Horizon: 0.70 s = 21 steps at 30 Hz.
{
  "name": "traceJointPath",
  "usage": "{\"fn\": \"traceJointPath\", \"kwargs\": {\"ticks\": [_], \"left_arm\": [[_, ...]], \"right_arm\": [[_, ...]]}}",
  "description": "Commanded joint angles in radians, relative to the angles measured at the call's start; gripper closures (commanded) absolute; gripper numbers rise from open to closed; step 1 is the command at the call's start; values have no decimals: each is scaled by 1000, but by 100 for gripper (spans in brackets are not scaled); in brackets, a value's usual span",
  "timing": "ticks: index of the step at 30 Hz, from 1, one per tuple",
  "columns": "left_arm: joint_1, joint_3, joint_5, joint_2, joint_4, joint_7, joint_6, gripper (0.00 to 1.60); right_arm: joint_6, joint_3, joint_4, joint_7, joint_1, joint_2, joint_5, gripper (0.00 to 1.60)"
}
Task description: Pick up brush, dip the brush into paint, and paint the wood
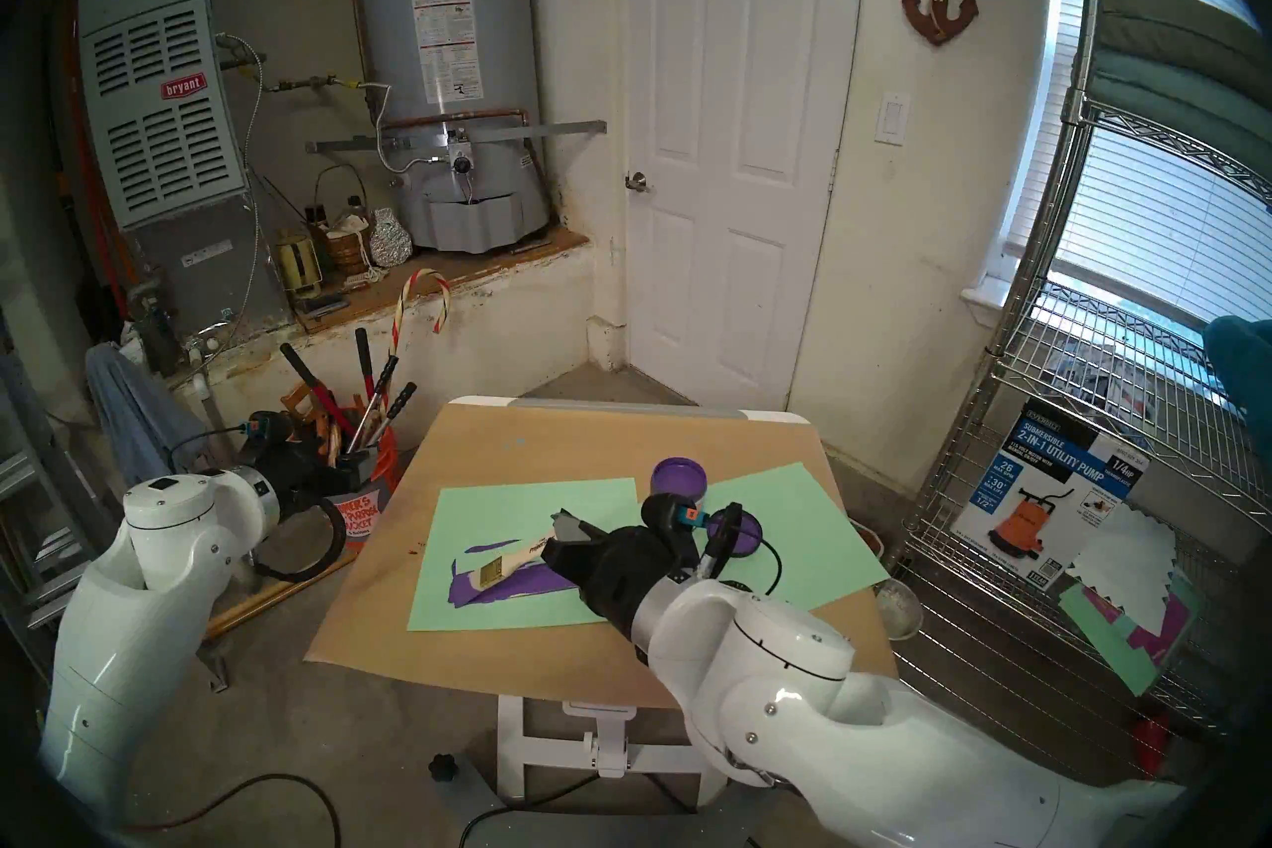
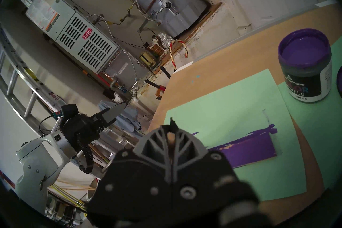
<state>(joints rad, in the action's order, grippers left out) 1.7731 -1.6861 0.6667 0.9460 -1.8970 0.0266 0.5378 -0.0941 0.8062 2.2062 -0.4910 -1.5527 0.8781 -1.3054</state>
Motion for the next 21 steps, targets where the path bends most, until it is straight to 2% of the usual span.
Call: {"fn": "traceJointPath", "kwargs": {"ticks": [1, 9, 21], "left_arm": [[-5, -11, 2, -1, -17, 2, -3, 0], [-5, -11, 2, -1, -17, 2, -3, 0], [-5, -11, 2, -1, -17, 2, -3, 0]], "right_arm": [[2, -6, 11, -6, 12, 18, 11, 160], [0, -9, -8, -14, 16, 15, 27, 160], [10, 23, 0, 4, -9, -46, 20, 160]]}}
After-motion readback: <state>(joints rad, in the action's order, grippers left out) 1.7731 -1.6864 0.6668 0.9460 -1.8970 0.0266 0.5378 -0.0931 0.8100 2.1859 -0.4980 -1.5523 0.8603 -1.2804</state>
